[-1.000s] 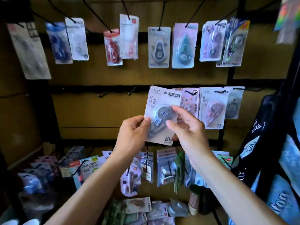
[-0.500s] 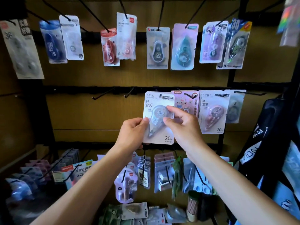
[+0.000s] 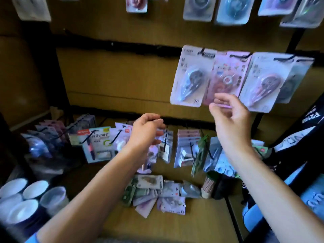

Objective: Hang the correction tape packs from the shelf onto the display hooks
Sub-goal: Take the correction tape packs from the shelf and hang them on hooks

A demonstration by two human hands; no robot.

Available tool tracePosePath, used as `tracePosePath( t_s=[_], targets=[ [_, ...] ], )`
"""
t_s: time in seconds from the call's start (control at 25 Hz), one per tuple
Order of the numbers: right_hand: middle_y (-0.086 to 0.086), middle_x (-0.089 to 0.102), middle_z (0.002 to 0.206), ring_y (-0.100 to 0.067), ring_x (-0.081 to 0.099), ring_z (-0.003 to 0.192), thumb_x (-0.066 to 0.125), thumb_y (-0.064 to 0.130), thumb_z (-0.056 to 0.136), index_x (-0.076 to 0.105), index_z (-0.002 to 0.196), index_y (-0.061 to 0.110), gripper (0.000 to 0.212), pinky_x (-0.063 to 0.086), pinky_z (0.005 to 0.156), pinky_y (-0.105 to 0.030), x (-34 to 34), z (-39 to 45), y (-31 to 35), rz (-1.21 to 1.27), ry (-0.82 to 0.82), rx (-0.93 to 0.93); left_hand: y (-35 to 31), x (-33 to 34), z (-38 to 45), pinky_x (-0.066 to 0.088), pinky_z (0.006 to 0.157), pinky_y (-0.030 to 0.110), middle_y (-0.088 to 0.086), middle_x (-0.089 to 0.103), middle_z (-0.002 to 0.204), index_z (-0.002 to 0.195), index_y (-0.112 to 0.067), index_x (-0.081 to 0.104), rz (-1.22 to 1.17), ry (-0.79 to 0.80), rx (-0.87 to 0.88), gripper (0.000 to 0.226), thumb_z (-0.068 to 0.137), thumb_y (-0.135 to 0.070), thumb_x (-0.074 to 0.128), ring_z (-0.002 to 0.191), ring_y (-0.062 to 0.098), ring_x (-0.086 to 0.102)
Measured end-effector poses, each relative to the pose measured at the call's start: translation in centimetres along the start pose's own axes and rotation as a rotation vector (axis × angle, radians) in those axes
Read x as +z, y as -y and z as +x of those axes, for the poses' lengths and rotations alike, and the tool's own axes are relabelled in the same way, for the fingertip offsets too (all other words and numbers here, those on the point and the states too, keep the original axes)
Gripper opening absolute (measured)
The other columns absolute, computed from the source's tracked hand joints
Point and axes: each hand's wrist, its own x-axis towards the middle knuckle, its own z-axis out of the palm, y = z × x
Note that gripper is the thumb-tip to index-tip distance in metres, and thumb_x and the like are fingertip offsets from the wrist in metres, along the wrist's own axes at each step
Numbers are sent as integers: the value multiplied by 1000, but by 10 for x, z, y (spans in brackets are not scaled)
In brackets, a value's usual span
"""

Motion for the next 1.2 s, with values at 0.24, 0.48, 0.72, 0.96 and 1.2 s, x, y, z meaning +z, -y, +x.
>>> tracePosePath(
  t_s=[0.24, 0.48, 0.72, 0.96, 1.2],
  targets=[
    [-1, 66, 68, -18, 57, 56, 61, 16, 89, 65, 79, 23, 13, 47, 53, -38, 36, -206, -113, 37, 173, 356, 180, -47, -61, 40, 54, 24, 1, 65, 76, 97, -14, 62, -224, -185, -595, 13, 93, -18, 50, 61, 16, 56],
    [-5, 69, 80, -19, 56, 57, 58, 7, 89, 66, 83, 20, 16, 40, 49, -25, 83, -236, -235, -152, 511, 1093, 263, -84, -42, 46, 62, 30, 9, 68, 96, 104, -15, 63, -63, -286, -734, 15, 94, -17, 51, 77, 24, 59],
    [-7, 65, 77, -13, 52, 52, 58, 6, 88, 67, 97, 10, 13, 37, 39, -17, 154, -199, -325, -255, 356, 1072, 342, -95, 5, 47, 61, 31, 15, 68, 104, 102, -8, 60, -40, -400, -859, 15, 94, -17, 51, 78, 24, 60],
    [-12, 71, 94, -25, 66, 74, 59, 17, 86, 73, 98, 9, 20, 58, 78, -40, 197, -189, -386, -279, 479, 1143, 359, -77, 39, 52, 72, 36, 9, 67, 97, 110, -12, 59, -92, -360, -849, 19, 95, -12, 47, 81, 24, 61],
    [-1, 66, 83, -16, 58, 71, 61, 23, 88, 66, 88, 20, 5, 40, 58, -26, 206, -183, -391, 84, 407, 1382, 364, -78, 42, 54, 87, 42, 8, 69, 104, 112, -16, 60, -102, -318, -840, 22, 96, -14, 46, 98, 26, 65]
  ],
)
